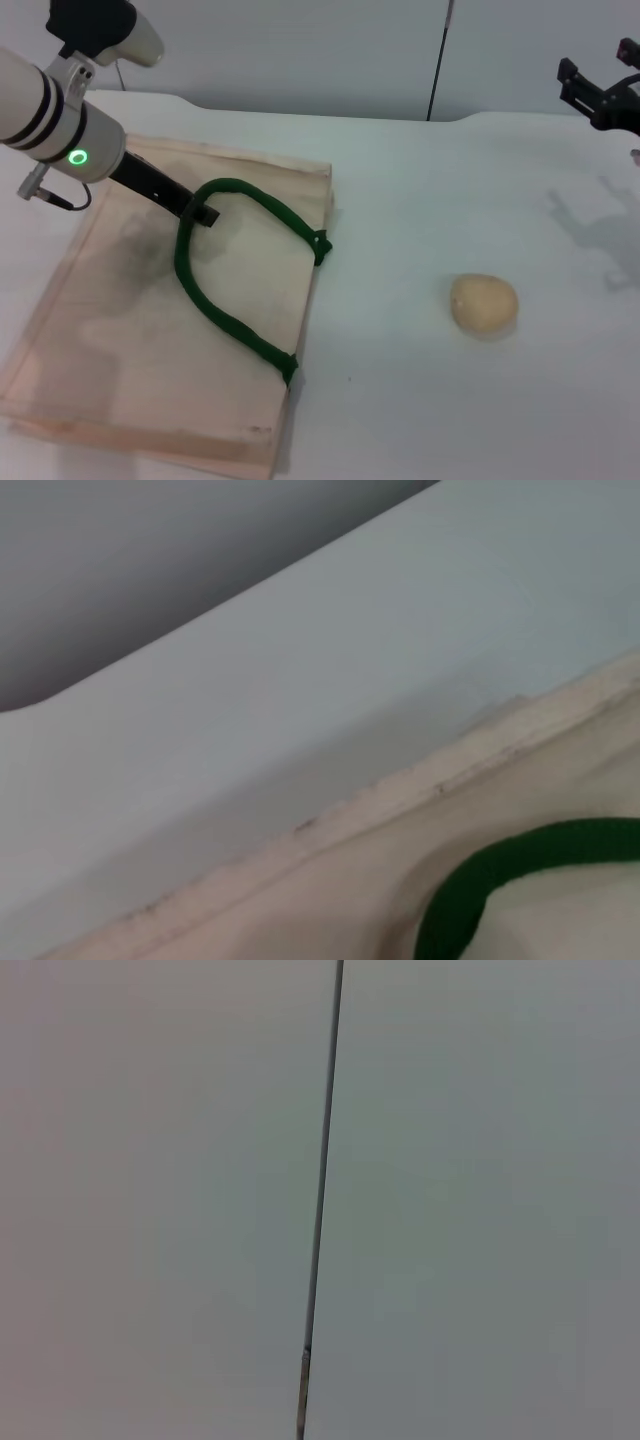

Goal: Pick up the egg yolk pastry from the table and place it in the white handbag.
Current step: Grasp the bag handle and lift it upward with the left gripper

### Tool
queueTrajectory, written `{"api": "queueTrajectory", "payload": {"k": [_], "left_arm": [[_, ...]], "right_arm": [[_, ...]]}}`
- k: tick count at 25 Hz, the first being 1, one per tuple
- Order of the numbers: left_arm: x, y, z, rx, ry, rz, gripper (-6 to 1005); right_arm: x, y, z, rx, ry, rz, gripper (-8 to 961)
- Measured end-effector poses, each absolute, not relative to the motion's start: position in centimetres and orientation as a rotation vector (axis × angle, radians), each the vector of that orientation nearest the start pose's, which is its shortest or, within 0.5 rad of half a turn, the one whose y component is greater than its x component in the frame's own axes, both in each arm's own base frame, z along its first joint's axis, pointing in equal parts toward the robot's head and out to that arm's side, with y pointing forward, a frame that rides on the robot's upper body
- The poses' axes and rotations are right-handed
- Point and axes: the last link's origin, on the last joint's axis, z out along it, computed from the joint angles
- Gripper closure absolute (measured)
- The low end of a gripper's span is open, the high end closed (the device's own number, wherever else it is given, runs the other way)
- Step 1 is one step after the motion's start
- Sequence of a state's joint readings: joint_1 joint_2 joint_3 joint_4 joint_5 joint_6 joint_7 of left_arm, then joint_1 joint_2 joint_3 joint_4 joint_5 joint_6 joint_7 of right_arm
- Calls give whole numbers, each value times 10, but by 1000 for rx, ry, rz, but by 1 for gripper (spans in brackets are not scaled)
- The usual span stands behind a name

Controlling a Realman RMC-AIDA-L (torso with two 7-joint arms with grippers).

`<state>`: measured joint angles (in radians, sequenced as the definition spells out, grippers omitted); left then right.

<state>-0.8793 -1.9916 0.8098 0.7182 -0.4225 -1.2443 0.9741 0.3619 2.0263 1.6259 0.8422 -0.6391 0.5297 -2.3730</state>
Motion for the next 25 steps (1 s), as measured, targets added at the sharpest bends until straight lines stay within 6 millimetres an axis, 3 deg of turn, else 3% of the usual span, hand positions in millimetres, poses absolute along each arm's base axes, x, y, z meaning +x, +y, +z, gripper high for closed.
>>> {"api": "queueTrajectory", "payload": {"k": [11, 25], "left_arm": [[-244, 435, 29, -2451, -976, 317, 618], [-242, 438, 35, -2452, -886, 315, 830]], "right_arm": [[251, 405, 24, -1919, 448, 598, 179], [257, 403, 25, -1911, 466, 579, 189]]}}
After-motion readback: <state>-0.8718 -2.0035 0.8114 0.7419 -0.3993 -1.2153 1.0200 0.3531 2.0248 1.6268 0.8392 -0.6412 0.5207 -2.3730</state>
